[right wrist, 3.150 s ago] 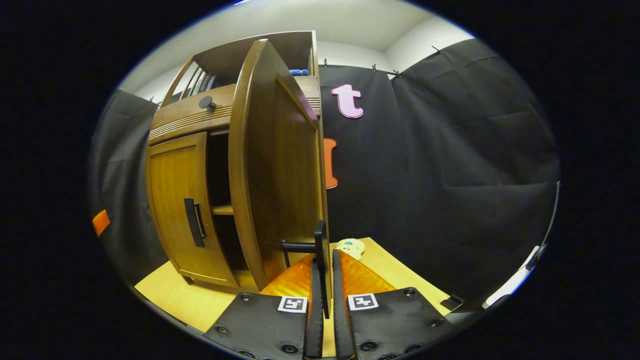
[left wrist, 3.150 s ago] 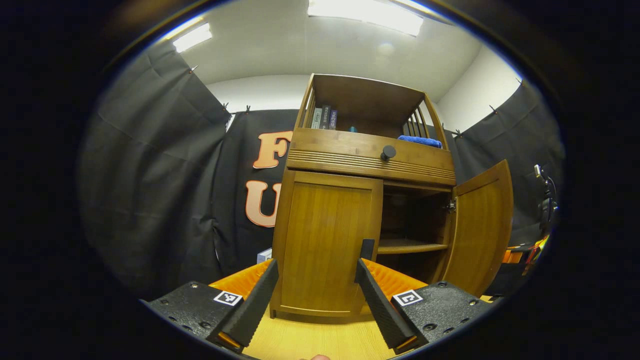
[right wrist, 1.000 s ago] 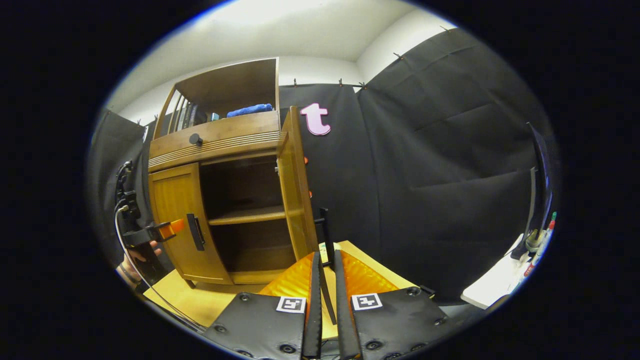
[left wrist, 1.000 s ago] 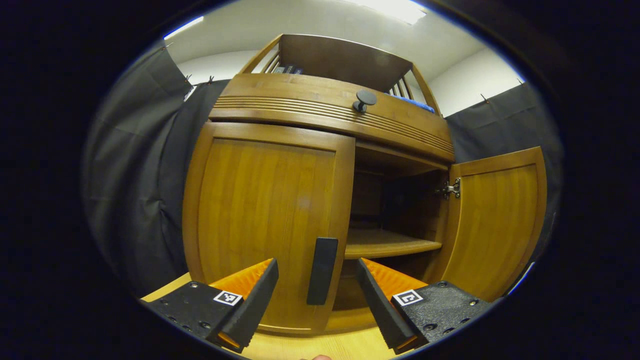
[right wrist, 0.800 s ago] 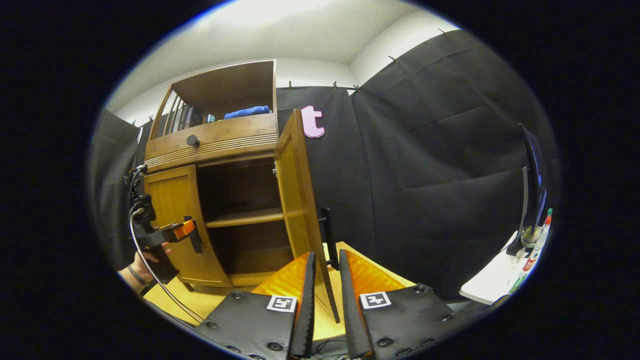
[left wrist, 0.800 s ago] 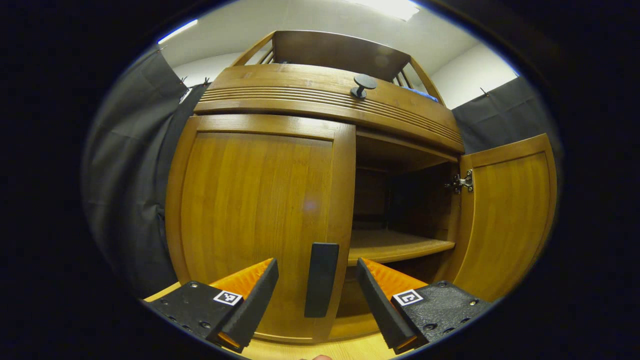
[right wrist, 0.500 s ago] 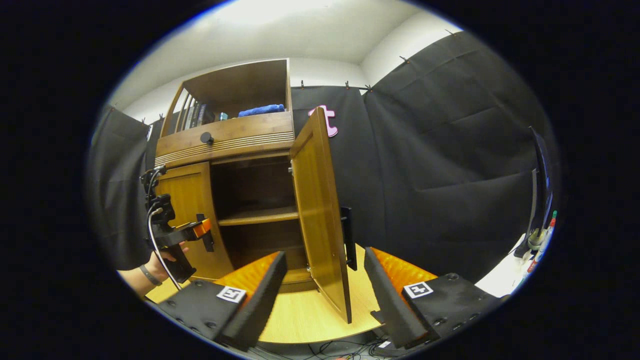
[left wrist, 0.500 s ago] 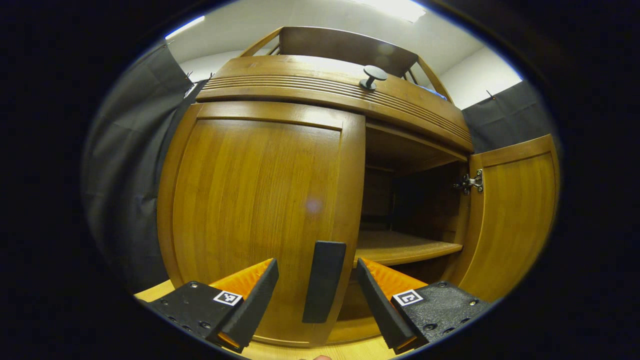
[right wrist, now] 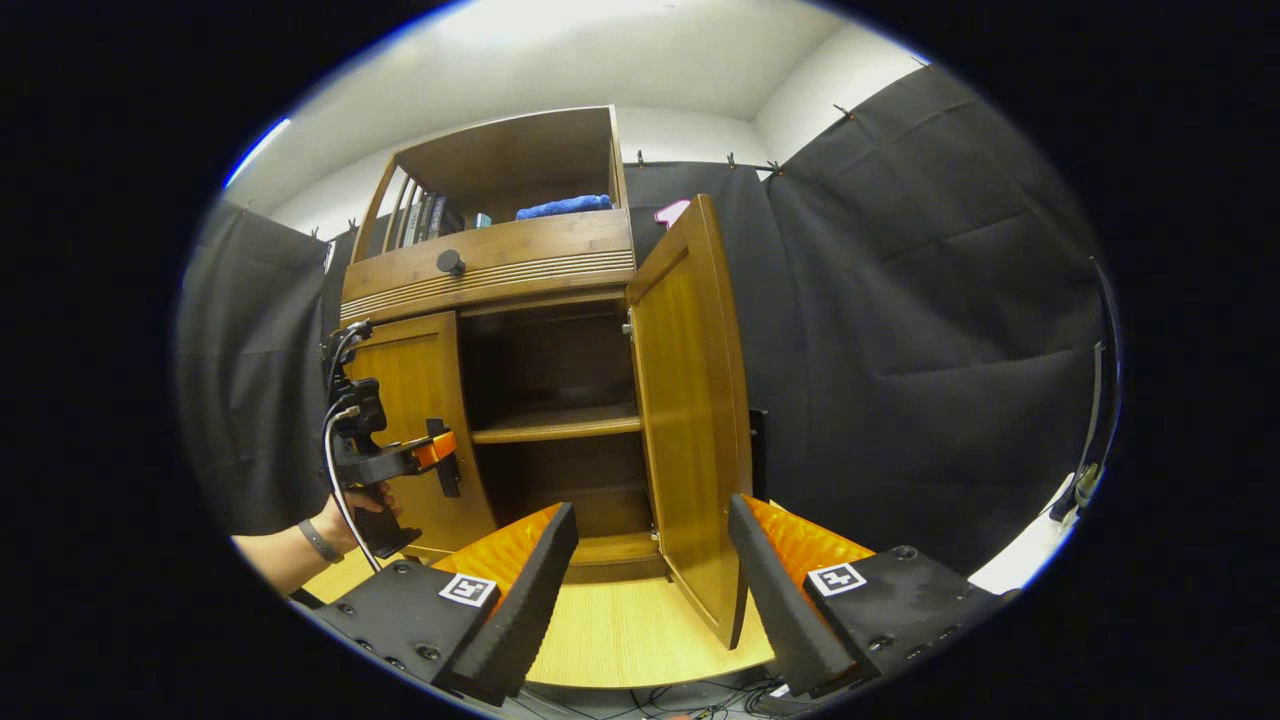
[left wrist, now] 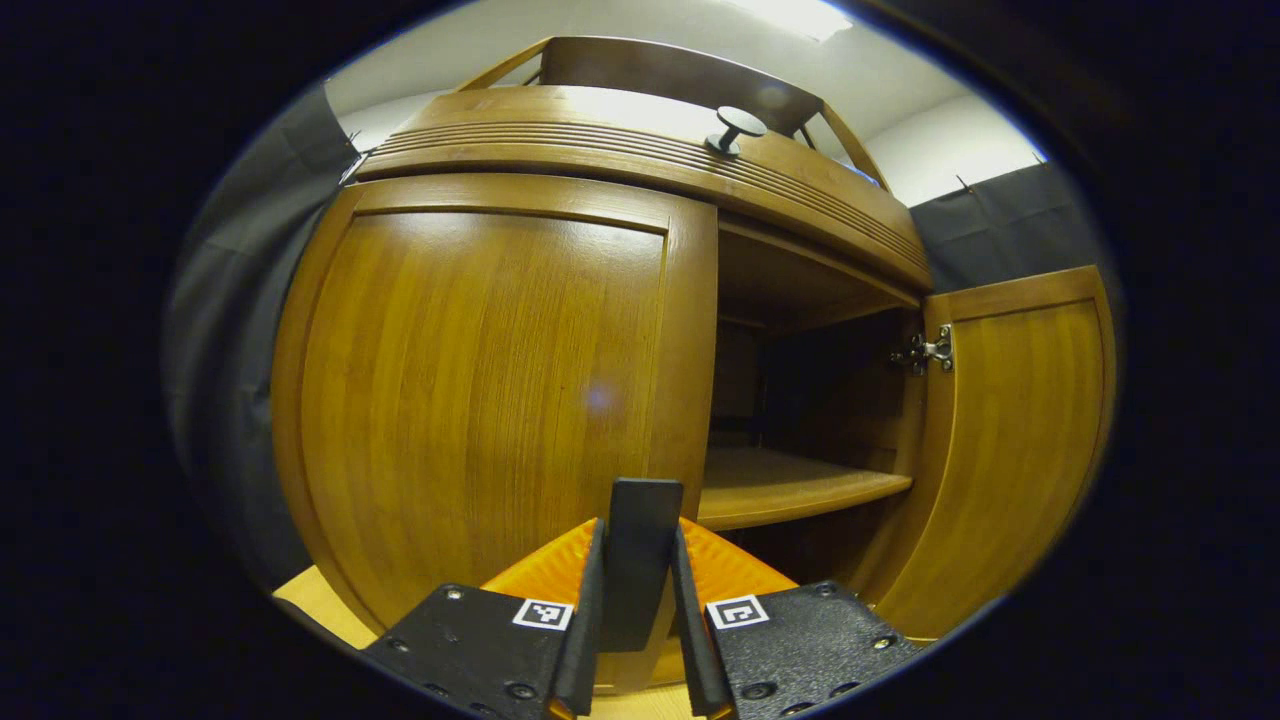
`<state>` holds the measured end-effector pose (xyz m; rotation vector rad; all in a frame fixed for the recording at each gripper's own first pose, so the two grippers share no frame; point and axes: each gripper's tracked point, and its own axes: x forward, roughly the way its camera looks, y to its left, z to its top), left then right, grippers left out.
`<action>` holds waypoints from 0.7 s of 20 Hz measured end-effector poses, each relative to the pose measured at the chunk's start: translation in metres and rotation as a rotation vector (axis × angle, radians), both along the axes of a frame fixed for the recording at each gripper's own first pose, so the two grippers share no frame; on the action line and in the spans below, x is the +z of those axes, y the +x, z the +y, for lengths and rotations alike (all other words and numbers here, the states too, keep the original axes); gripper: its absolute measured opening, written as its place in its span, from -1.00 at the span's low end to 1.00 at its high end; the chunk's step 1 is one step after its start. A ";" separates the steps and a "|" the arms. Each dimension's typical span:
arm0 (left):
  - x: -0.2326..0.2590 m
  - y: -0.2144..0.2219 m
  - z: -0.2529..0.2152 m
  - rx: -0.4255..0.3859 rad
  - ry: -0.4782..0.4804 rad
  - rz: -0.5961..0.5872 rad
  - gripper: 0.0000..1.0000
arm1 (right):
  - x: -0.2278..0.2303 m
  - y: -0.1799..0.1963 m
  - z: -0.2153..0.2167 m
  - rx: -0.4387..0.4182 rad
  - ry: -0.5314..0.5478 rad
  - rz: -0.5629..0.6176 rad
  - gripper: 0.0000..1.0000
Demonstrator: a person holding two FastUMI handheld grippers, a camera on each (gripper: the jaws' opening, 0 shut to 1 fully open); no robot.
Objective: Open the right door of the double-door shoe cabinet with the right hand, and open the left door with the left hand.
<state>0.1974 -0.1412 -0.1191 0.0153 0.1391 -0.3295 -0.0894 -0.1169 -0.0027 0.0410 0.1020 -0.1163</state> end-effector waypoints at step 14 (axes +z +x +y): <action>0.033 -0.099 0.052 0.024 0.103 0.000 -0.48 | -0.008 0.002 0.021 0.075 -0.002 0.031 0.95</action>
